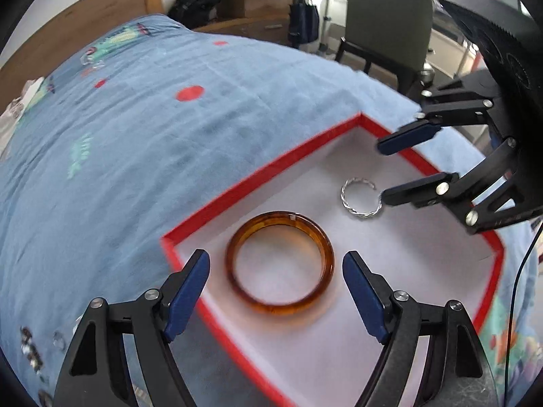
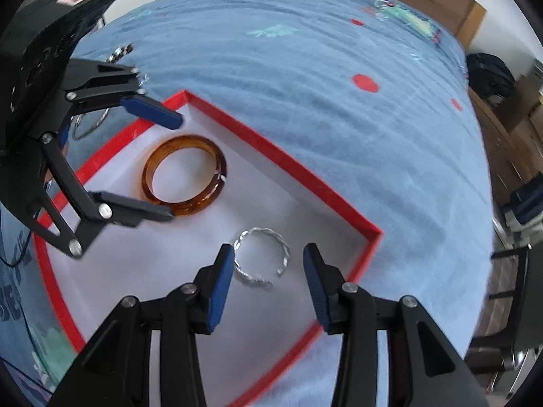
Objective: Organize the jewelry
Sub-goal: 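Withdraw both tools from the red box back over the jewelry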
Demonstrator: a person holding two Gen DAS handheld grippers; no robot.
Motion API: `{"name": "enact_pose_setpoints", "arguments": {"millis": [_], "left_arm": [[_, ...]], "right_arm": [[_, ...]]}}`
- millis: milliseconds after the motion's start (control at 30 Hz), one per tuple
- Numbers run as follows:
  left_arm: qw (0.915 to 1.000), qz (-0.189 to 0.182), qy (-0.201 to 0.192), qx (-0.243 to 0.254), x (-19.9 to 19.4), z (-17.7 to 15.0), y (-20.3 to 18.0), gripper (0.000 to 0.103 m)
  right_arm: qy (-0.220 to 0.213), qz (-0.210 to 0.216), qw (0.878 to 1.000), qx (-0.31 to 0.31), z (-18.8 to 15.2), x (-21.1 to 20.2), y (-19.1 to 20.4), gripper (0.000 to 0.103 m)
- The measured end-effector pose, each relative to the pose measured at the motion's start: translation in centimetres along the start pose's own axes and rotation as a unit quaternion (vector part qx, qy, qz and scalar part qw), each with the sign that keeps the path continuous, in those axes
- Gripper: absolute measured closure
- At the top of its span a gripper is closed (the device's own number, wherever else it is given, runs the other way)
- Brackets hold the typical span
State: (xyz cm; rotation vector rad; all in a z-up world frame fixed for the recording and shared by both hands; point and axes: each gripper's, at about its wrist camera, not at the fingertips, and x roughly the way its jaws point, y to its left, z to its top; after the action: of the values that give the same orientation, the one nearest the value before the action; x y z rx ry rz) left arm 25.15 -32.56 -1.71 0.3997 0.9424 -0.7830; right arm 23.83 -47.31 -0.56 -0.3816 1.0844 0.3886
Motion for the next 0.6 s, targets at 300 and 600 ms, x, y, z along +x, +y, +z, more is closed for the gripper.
{"name": "enact_pose_setpoints", "arguments": {"millis": [300, 600], "left_arm": [[0.9943, 0.047, -0.040, -0.087, -11.8, -7.2, 2.7, 0.022], [0.9813, 0.134, -0.033, -0.134, -23.5, -19.6, 8.6, 0.022]], "right_arm": [[-0.073, -0.013, 0.994, 0.079, -1.0, -10.6, 3.9, 0.062], [-0.118, -0.001, 0.988, 0.104, -1.8, -16.2, 14.7, 0.062]]}}
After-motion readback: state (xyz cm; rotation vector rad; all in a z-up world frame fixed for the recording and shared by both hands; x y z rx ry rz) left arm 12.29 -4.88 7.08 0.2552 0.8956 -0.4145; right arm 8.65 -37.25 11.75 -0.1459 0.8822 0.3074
